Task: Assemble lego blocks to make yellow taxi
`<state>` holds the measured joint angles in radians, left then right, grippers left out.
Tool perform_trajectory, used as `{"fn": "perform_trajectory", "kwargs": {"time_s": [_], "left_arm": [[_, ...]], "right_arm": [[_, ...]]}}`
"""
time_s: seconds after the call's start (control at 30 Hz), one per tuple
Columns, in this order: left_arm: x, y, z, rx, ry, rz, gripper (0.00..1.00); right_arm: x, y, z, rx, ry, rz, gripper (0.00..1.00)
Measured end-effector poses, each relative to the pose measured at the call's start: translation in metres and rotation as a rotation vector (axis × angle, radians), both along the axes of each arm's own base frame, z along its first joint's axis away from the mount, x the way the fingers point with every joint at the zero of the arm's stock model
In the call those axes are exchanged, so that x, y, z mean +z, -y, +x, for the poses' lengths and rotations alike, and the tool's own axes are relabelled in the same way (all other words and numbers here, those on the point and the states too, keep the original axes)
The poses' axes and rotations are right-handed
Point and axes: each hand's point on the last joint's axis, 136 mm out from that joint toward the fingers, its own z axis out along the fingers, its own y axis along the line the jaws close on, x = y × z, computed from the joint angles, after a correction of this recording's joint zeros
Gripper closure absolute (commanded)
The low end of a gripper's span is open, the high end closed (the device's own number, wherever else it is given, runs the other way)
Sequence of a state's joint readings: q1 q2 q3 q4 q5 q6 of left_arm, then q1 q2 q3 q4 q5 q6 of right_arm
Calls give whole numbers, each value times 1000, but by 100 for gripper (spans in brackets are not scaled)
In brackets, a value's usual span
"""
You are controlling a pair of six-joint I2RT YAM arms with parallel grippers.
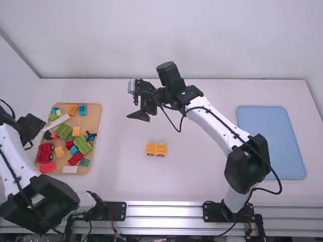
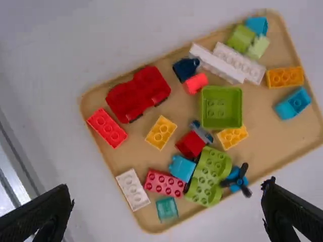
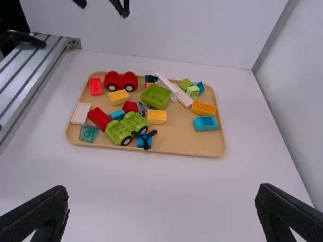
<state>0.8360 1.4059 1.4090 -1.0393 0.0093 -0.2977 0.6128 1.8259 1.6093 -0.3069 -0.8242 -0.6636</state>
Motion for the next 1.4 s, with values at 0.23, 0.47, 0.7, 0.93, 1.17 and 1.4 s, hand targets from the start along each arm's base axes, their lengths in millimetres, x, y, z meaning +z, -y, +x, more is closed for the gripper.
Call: {"fn": "perform_trajectory", "kwargs": {"time_s": [0.23,0.47,0.7,0.93,1.17,1.4], "left_arm": [[-48,8,26,-224,-103,-106,12],[-84,20,36,-371,-216,-169,30],[-114,-1,14,-339,-415,-149,31],[-140,-10,16,-449,-402,-159,42],[-176,-10,1,-467,-395,-174,43],[-196,-14,6,-481,-365,-117,41]], "right_arm": [[-1,-3,12,-99,-18,-20,1],[-3,2,20,-141,-29,-31,1],[-7,5,26,-178,-26,-51,1],[-5,5,30,-191,-11,-48,1],[-5,9,35,-203,-9,-47,1],[-5,9,35,-201,-7,-47,1]]}}
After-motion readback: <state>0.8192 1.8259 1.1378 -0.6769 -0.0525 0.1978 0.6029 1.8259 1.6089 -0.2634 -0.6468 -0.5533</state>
